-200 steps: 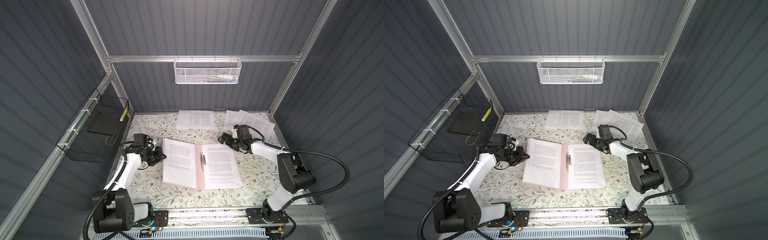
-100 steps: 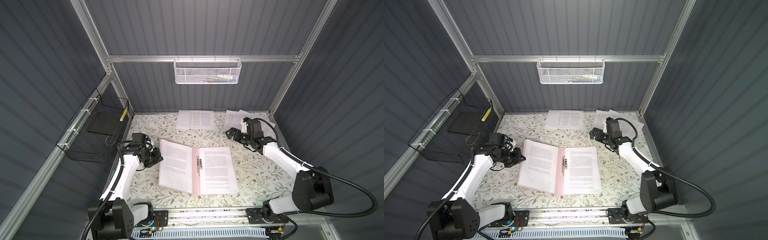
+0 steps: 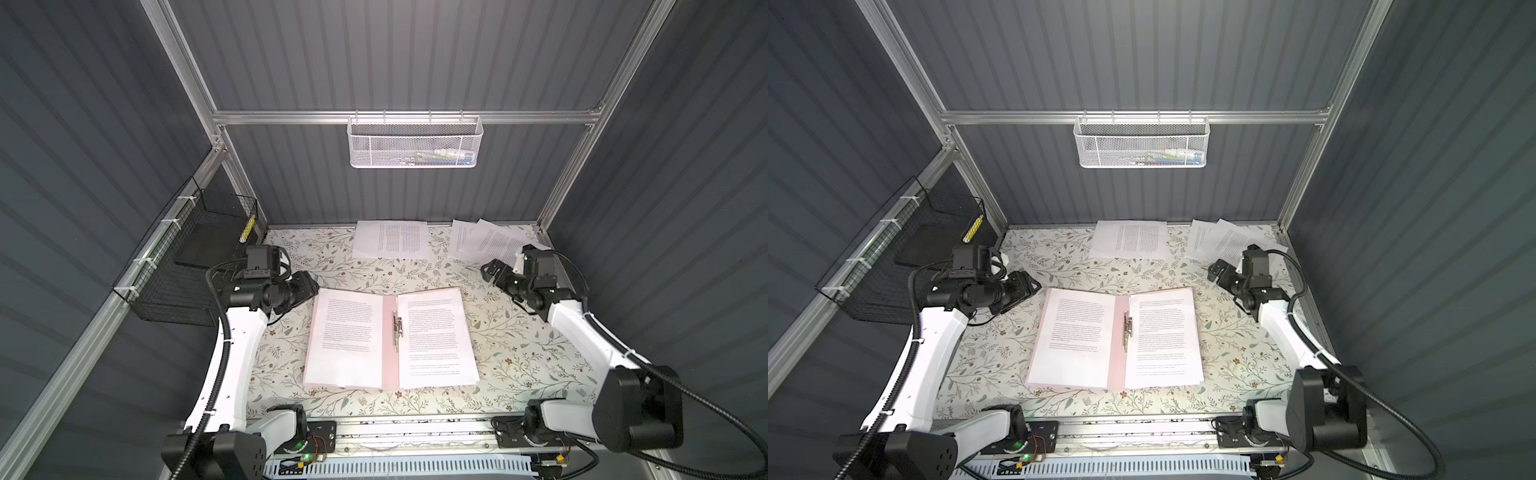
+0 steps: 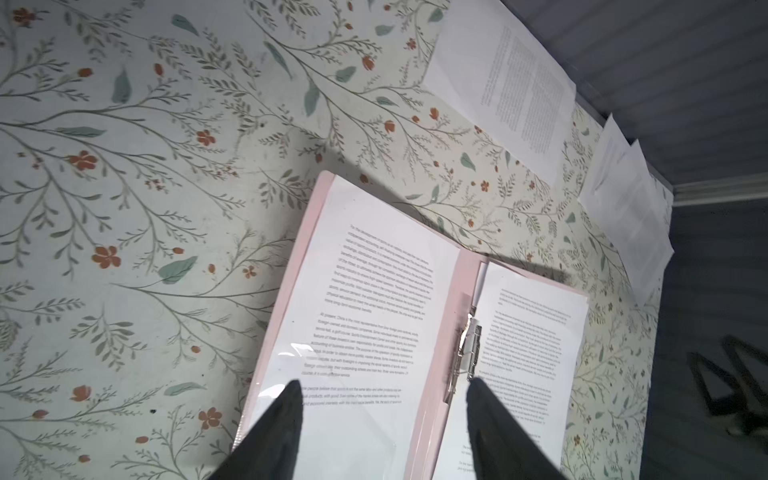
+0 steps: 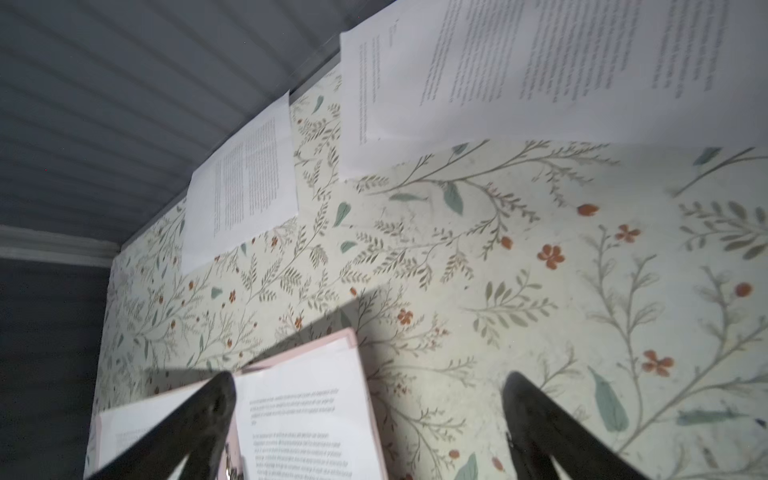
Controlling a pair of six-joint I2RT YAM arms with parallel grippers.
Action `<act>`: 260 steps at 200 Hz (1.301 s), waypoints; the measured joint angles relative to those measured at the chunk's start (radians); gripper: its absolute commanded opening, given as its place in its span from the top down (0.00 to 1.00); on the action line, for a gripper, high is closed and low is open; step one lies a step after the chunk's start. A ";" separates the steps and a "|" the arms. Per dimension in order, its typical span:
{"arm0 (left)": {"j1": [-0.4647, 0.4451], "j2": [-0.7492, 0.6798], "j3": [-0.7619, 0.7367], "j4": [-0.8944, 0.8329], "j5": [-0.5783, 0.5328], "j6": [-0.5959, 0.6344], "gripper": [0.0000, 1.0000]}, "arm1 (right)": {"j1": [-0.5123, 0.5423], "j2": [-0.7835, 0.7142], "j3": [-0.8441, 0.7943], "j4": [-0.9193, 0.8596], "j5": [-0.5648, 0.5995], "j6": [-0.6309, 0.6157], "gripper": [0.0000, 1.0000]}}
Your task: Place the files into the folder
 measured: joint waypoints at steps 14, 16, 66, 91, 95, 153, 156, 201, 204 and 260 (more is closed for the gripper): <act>-0.066 0.013 0.003 0.000 0.011 -0.008 0.34 | -0.045 0.109 0.090 0.002 -0.012 0.008 0.01; -0.075 0.015 0.004 0.000 0.013 -0.008 0.34 | -0.048 0.119 0.099 0.003 -0.014 0.010 0.01; -0.240 0.046 0.010 0.018 0.042 -0.031 0.31 | -0.200 0.431 0.350 -0.019 -0.064 0.051 0.01; -0.291 0.051 0.000 0.057 0.062 -0.048 0.29 | -0.253 0.561 0.482 -0.040 -0.069 0.064 0.01; -0.299 0.053 -0.004 0.064 0.064 -0.050 0.29 | -0.259 0.574 0.494 -0.043 -0.069 0.068 0.01; -0.394 0.131 -0.044 0.140 0.085 -0.077 0.28 | -0.302 0.734 0.592 -0.084 -0.060 0.108 0.01; -0.397 0.134 -0.044 0.142 0.086 -0.077 0.28 | -0.302 0.739 0.597 -0.086 -0.059 0.109 0.01; -0.428 0.154 -0.044 0.186 0.098 -0.092 0.28 | -0.303 0.809 0.688 -0.150 -0.064 0.124 0.01; -0.429 0.154 -0.044 0.188 0.099 -0.092 0.28 | -0.303 0.816 0.695 -0.156 -0.064 0.125 0.01; -0.430 0.154 -0.044 0.193 0.098 -0.095 0.27 | -0.315 0.837 0.719 -0.202 -0.086 0.166 0.01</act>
